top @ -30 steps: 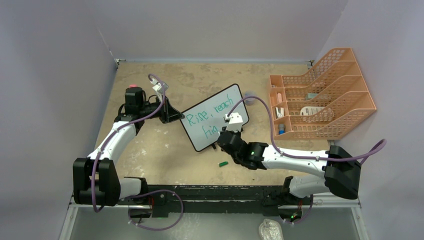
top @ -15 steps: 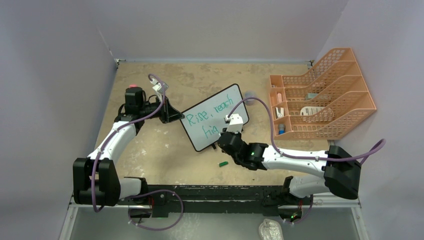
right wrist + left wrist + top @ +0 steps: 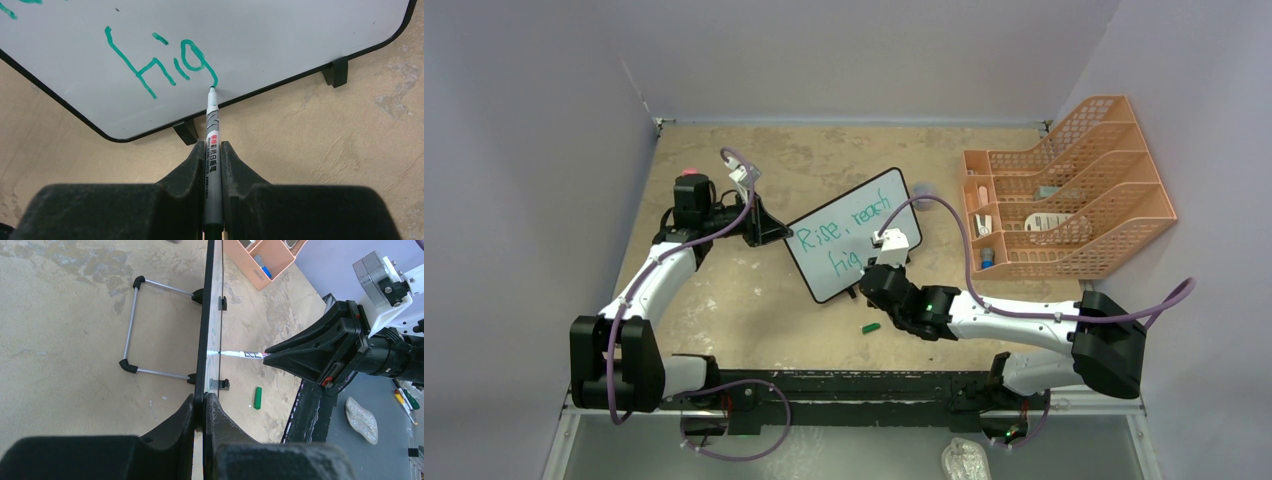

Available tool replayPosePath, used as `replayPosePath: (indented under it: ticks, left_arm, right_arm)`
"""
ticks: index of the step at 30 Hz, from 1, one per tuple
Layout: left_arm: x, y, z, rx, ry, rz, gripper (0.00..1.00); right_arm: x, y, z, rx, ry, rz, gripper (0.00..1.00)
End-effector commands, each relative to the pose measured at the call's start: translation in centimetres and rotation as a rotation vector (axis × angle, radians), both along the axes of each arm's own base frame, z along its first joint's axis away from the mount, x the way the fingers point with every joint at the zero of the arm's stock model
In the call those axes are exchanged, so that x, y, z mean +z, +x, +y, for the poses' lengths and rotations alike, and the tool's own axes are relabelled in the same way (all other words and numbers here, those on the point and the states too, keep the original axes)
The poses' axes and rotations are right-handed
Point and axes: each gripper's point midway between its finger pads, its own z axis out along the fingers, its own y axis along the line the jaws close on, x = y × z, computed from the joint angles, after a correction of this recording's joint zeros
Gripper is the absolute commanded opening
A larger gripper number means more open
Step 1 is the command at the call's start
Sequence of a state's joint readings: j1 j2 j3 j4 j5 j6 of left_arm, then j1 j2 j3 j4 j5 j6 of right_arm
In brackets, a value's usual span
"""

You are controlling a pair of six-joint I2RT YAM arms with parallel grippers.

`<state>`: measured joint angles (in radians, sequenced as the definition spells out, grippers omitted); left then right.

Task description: Write a sentence on the whiteboard

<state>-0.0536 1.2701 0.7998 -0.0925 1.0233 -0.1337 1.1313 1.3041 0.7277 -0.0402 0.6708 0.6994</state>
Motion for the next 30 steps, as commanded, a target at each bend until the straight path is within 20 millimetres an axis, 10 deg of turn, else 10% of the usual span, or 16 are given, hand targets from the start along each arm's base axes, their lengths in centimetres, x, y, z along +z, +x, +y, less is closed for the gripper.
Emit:
replayPosePath:
  ticks: [1, 30]
  left_arm:
    - [0.1, 0.5, 0.0, -0.004, 0.022, -0.03, 0.0]
    - [0.1, 0.5, 0.0, 0.0, 0.025, -0.03, 0.0]
  right_arm:
    - [0.3, 0.1, 0.7, 0.011, 0.032, 0.0, 0.0]
    - [4.5, 0.3, 1.7, 0.052, 0.123, -0.058, 0.0]
